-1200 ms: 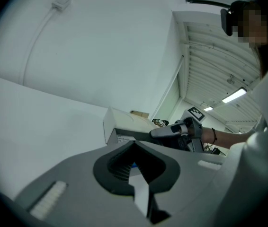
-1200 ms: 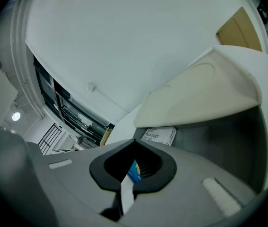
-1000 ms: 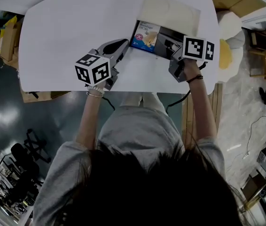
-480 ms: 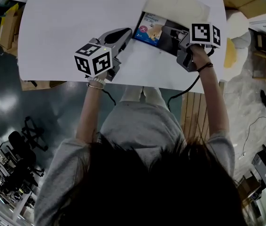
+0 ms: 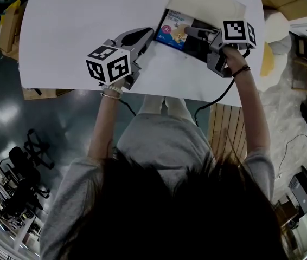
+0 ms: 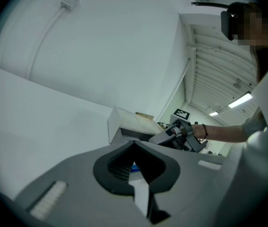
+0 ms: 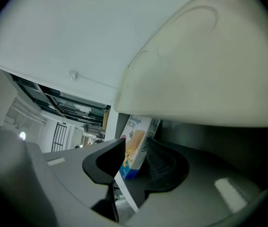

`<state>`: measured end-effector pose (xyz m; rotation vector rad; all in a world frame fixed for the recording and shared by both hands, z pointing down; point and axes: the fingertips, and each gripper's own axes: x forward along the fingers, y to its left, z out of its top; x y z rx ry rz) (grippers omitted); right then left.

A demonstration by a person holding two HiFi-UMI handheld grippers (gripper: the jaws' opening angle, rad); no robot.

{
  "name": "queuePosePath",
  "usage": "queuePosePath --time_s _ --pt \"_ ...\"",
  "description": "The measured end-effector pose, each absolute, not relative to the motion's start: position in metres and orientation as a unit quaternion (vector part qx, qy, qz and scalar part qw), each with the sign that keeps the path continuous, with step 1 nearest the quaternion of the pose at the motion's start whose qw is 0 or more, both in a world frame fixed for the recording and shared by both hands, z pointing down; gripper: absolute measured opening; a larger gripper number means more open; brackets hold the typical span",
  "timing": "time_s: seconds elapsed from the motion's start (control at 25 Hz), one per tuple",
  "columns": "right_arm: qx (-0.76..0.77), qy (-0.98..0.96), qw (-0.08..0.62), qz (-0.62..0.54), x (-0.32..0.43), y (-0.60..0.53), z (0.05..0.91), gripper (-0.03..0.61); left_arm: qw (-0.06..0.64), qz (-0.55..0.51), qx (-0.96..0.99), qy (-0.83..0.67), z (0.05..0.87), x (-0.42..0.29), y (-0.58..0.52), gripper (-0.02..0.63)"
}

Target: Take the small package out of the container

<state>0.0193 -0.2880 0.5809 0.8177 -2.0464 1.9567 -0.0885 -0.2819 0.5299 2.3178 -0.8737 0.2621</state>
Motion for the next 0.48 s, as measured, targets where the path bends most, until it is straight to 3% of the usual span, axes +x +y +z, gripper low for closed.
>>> queuePosePath --time_s 0.48 --pt "0.256 -0.677 0.111 0.681 0.0166 -0.2869 0.5896 0.178 0.322 0.099 0.879 -0.336 0.5311 -0.0903 -0.2834 -0.011"
